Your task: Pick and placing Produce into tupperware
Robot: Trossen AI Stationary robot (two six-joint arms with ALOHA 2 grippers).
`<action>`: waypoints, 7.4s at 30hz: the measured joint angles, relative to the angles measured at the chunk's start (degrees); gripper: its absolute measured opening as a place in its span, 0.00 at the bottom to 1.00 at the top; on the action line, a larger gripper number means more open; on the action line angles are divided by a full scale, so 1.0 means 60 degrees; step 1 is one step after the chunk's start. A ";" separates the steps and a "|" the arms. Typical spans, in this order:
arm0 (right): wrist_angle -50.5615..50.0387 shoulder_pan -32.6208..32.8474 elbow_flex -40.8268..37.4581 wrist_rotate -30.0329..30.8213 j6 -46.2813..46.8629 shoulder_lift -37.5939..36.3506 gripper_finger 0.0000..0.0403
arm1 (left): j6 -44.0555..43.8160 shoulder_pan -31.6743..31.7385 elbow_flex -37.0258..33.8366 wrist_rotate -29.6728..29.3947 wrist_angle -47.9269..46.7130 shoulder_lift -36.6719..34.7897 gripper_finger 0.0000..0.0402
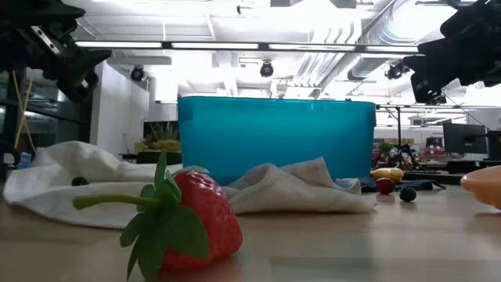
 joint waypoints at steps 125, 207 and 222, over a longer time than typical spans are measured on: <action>-0.6341 -0.0585 1.4070 0.9346 0.1064 0.7219 0.27 | -0.9004 0.0003 0.0000 -0.6008 0.0183 0.0002 0.65; -1.5378 -0.5290 1.8837 0.4189 0.4740 1.1827 0.27 | 0.1472 0.0004 1.0681 -0.4275 -0.5833 0.4198 0.28; -1.5375 -0.7246 1.8830 0.2719 0.2179 1.4086 0.27 | 0.0470 0.0004 1.0673 -0.4235 -0.6868 0.4430 0.28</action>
